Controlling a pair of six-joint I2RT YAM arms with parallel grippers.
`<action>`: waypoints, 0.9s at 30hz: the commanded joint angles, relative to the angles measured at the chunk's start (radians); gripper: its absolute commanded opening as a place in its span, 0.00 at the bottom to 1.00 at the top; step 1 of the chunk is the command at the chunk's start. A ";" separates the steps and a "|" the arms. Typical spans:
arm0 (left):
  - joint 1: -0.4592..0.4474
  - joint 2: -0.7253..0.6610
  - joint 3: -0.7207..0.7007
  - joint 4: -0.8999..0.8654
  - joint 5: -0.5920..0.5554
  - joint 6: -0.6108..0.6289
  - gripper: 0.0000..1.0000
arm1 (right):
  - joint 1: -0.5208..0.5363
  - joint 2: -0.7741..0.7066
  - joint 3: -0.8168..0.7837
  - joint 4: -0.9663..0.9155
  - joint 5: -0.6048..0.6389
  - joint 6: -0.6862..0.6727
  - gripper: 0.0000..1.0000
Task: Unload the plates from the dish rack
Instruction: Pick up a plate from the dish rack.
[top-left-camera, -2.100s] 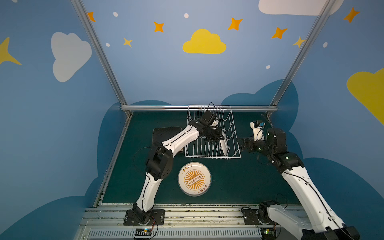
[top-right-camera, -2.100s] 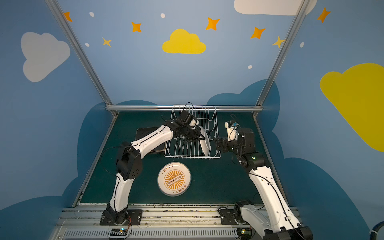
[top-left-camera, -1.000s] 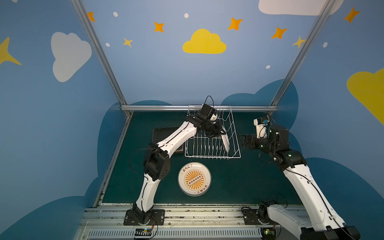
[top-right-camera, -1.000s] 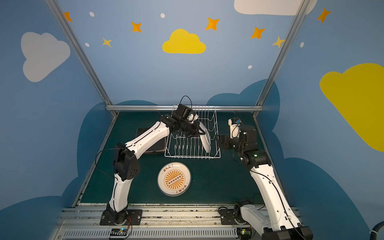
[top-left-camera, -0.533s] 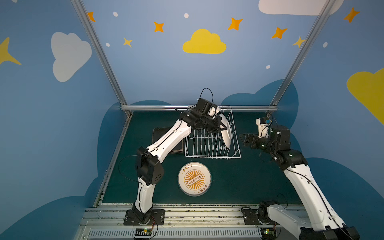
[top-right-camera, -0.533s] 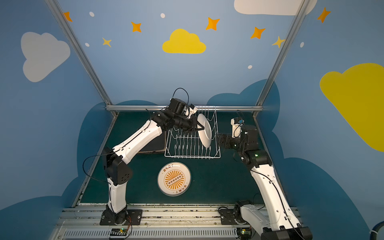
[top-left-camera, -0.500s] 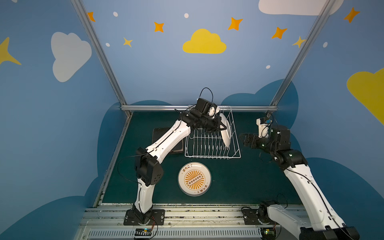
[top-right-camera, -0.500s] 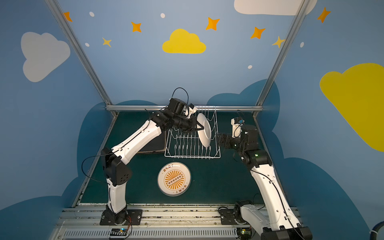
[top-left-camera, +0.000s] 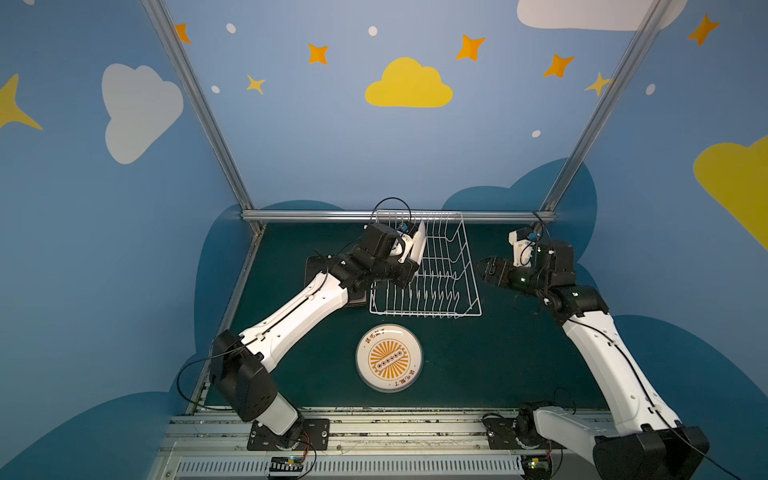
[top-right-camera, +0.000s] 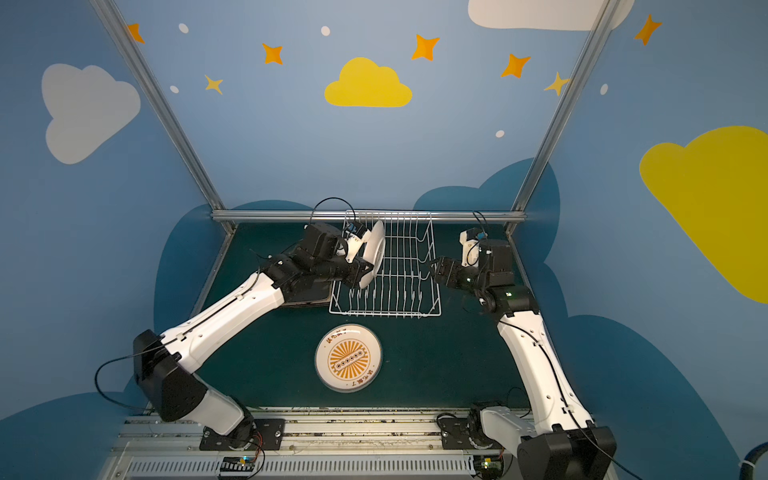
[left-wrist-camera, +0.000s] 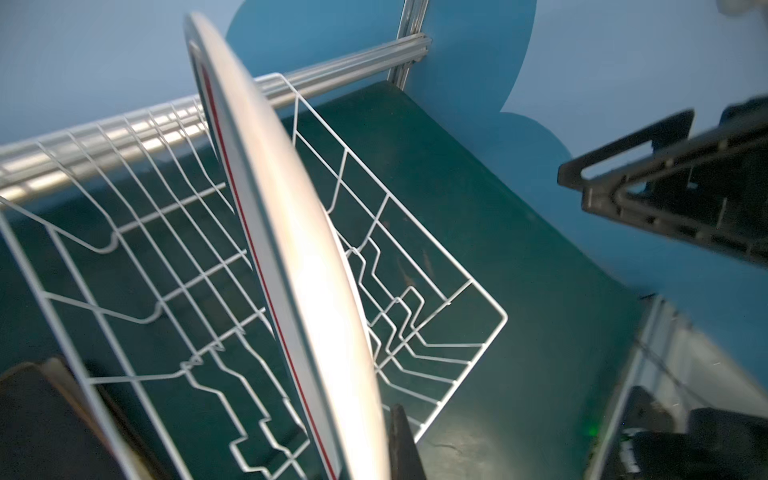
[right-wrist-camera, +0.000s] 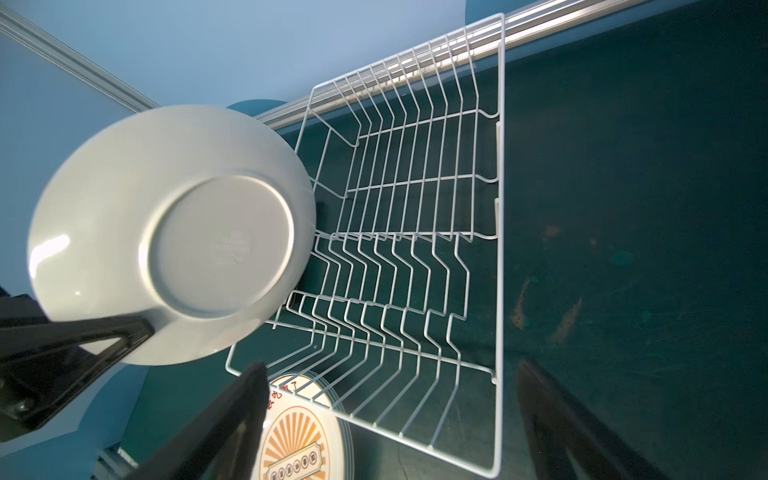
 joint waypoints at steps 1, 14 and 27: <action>-0.034 -0.075 -0.042 0.165 -0.167 0.299 0.03 | -0.002 0.024 0.049 -0.029 -0.064 0.045 0.92; -0.184 0.022 -0.227 0.345 -0.697 0.994 0.03 | 0.000 0.034 0.085 0.006 -0.140 0.126 0.89; -0.229 0.053 -0.237 0.418 -0.726 1.062 0.03 | 0.053 0.135 0.106 0.072 -0.195 0.206 0.75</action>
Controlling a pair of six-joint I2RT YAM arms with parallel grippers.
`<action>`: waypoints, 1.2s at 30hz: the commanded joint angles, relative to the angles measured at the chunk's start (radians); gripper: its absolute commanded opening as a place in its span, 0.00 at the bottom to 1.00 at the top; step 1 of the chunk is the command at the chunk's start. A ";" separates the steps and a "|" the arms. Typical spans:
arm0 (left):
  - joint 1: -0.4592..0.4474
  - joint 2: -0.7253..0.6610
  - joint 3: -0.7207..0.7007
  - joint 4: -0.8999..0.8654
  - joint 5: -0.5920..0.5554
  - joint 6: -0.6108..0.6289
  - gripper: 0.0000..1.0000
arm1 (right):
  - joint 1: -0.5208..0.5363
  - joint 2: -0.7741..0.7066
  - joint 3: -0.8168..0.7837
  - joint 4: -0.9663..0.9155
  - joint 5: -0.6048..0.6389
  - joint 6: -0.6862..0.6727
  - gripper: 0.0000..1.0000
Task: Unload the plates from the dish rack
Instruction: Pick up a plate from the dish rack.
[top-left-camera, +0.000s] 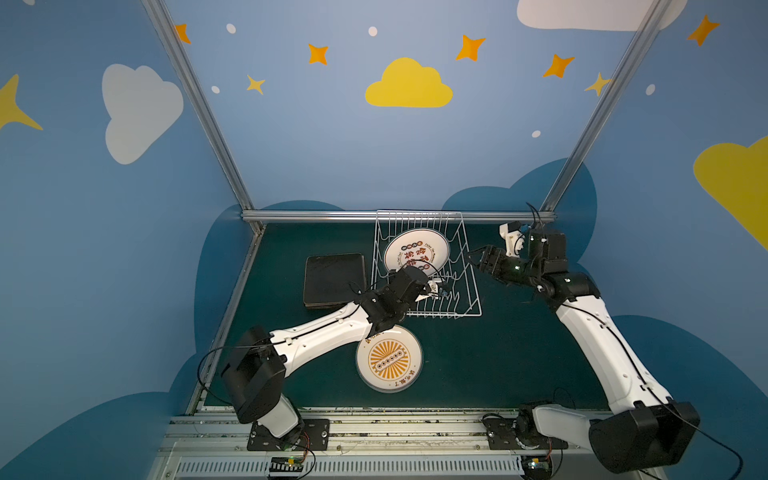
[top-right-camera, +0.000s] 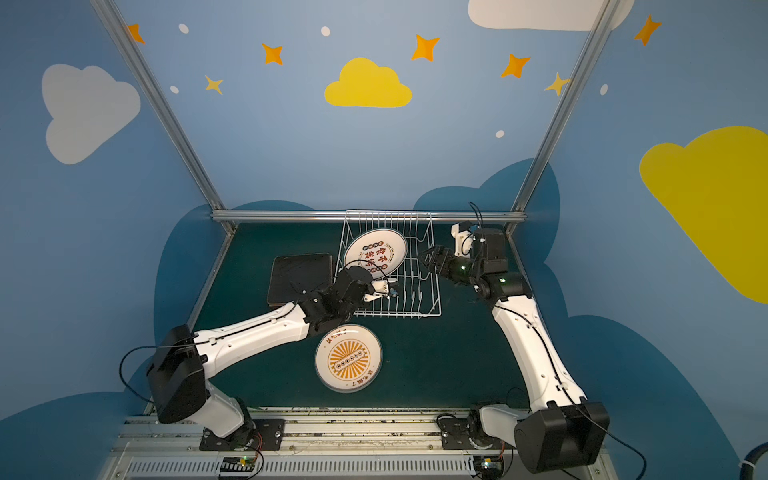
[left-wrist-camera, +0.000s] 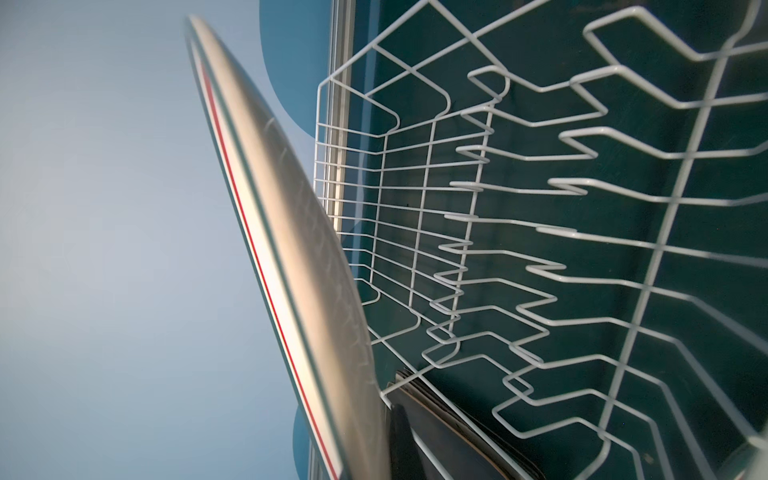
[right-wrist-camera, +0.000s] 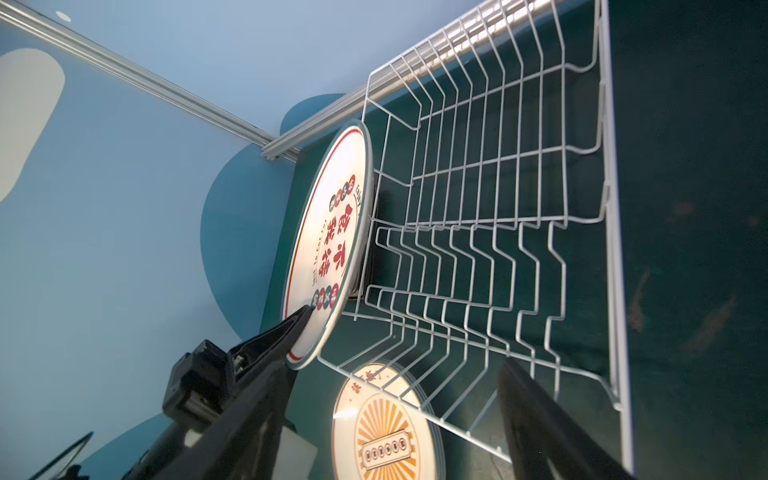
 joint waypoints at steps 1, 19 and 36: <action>-0.007 -0.014 0.003 0.098 -0.019 0.041 0.03 | 0.017 0.031 0.041 0.049 -0.041 0.027 0.74; -0.012 -0.018 -0.015 0.090 -0.023 0.021 0.03 | 0.086 0.237 0.158 0.004 -0.062 0.124 0.36; -0.006 0.012 -0.045 0.162 -0.043 0.019 0.06 | 0.101 0.311 0.196 0.032 -0.130 0.186 0.00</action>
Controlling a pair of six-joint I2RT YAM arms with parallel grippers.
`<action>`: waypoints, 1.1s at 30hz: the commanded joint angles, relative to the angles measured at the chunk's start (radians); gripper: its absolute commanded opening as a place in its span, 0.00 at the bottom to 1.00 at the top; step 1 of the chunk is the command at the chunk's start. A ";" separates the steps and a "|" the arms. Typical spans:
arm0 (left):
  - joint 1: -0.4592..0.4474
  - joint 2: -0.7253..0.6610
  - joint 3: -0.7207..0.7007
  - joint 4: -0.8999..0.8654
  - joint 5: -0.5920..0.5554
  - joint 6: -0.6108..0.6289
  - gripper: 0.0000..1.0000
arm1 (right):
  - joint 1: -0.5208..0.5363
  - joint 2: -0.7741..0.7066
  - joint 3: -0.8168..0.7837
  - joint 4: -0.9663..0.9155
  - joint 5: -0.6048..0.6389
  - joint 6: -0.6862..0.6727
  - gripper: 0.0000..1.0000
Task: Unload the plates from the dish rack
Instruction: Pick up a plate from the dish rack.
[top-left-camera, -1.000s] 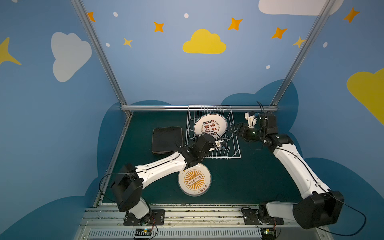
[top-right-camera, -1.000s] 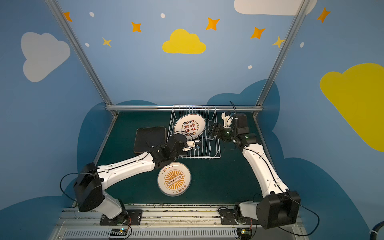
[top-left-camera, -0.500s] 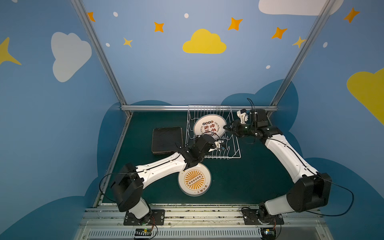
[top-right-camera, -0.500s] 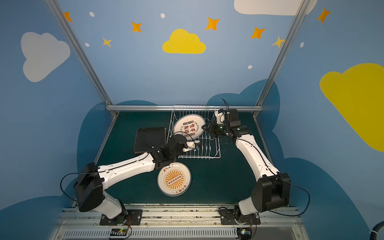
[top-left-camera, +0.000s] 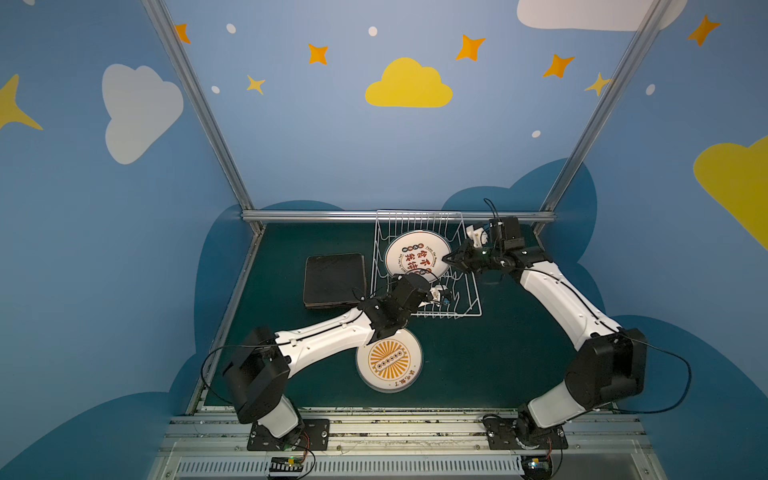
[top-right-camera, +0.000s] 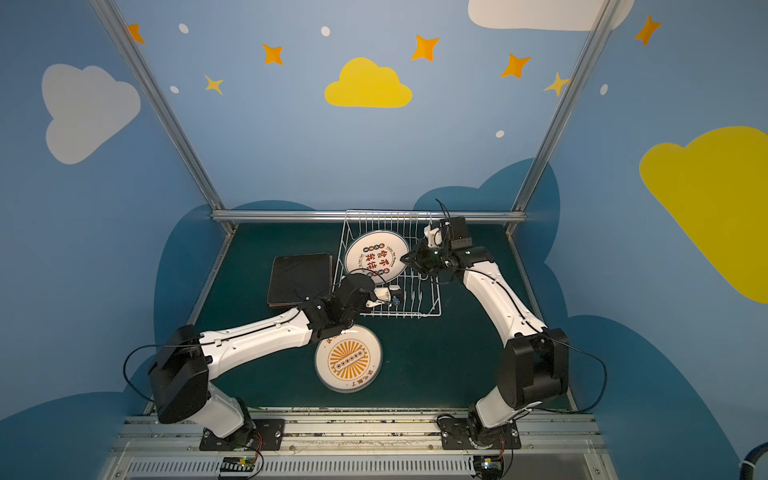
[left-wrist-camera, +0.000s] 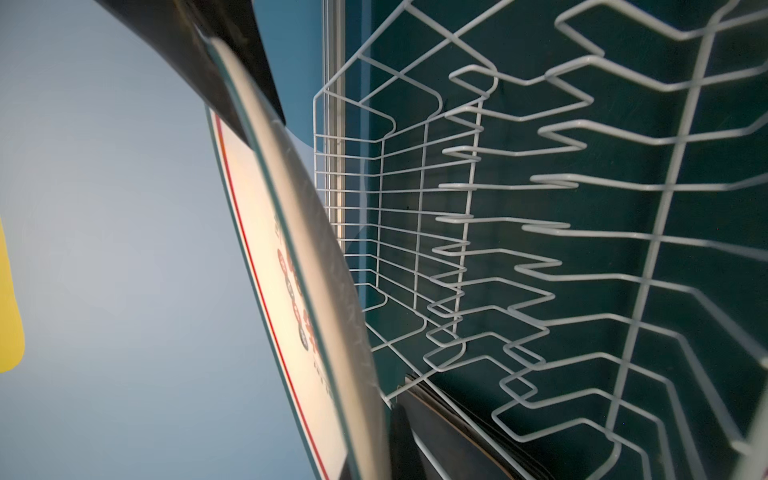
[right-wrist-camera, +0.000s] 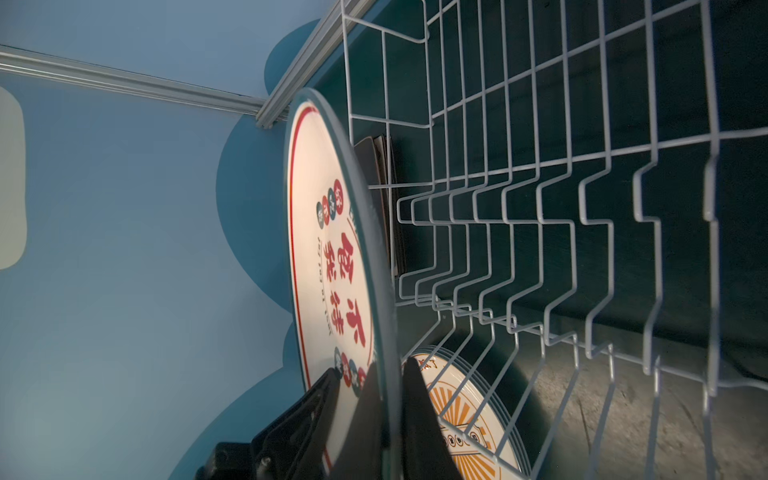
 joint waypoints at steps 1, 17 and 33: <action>0.014 0.001 0.009 0.088 -0.010 -0.043 0.07 | 0.004 -0.006 0.029 0.031 -0.055 -0.034 0.00; 0.022 -0.003 0.036 0.025 -0.010 -0.151 0.94 | -0.047 -0.074 -0.031 0.139 -0.072 0.045 0.00; 0.055 -0.179 0.069 -0.148 0.213 -0.511 1.00 | -0.114 -0.145 -0.101 0.201 -0.034 0.054 0.00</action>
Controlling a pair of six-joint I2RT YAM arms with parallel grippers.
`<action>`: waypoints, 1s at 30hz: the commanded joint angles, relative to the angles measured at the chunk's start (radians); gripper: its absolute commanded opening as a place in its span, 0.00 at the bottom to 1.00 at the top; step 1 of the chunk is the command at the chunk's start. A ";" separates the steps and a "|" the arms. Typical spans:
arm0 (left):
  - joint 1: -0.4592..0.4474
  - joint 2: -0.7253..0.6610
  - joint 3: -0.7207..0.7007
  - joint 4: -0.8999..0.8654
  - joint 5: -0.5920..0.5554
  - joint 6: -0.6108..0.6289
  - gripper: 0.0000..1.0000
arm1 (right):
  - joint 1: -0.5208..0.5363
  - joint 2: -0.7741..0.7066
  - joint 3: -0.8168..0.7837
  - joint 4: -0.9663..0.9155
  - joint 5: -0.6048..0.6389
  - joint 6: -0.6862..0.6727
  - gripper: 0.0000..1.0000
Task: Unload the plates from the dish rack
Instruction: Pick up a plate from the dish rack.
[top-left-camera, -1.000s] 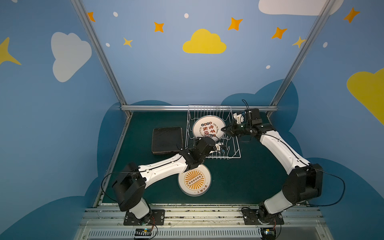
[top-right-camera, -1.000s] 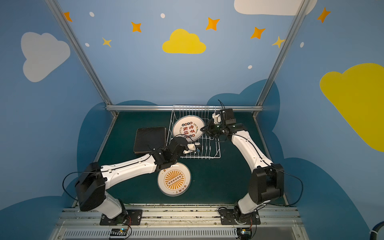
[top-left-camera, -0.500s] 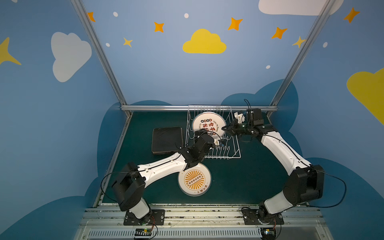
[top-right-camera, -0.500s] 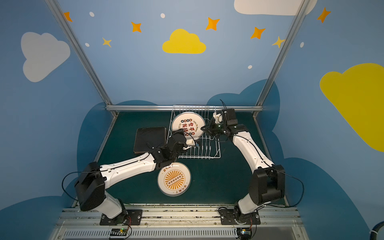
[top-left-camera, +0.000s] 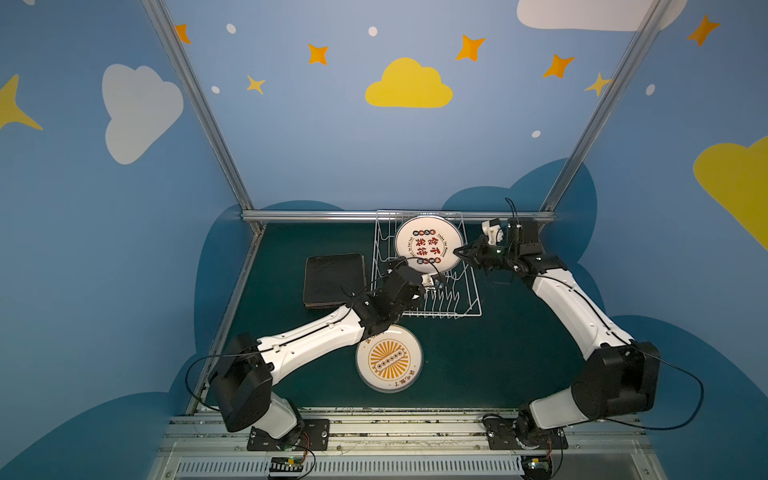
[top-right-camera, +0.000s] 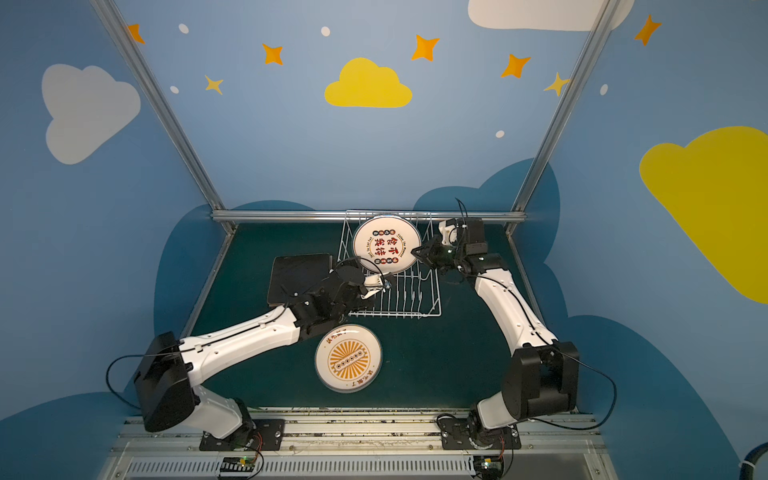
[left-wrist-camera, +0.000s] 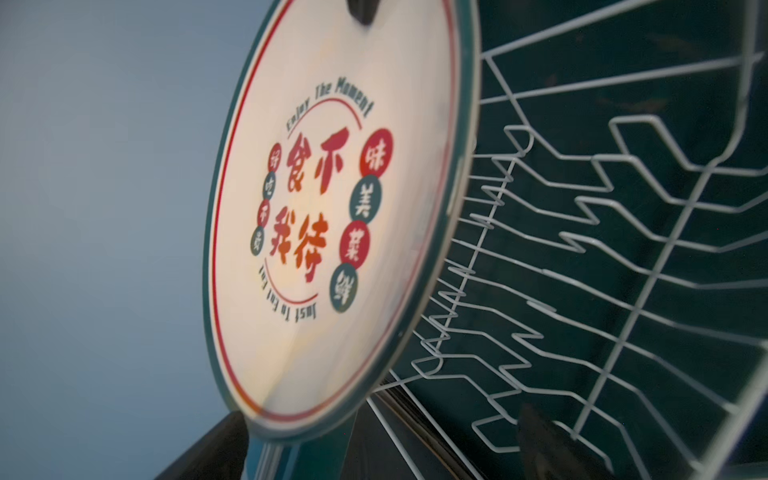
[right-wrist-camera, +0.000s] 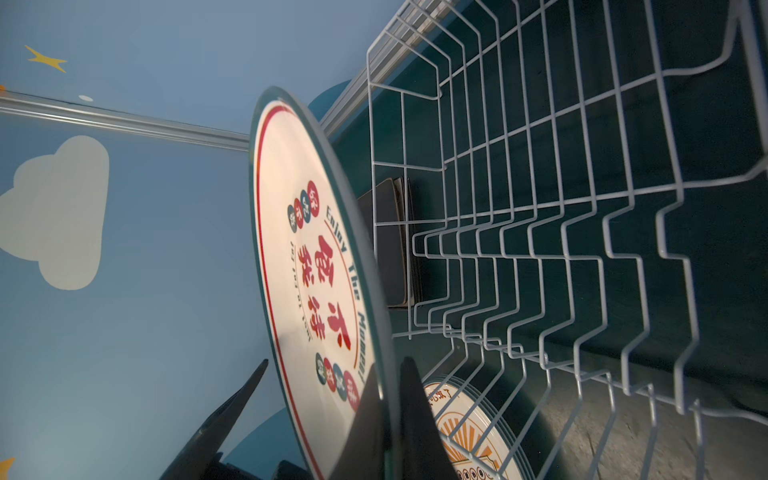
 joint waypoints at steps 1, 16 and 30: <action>0.022 -0.077 0.038 -0.053 0.139 -0.183 1.00 | -0.014 -0.058 -0.014 0.061 0.001 -0.006 0.00; 0.342 -0.106 0.166 -0.227 0.773 -0.799 1.00 | -0.029 -0.116 -0.085 0.042 -0.004 -0.116 0.00; 0.505 0.026 0.213 -0.168 1.175 -1.106 1.00 | -0.030 -0.147 -0.127 0.118 -0.105 -0.213 0.00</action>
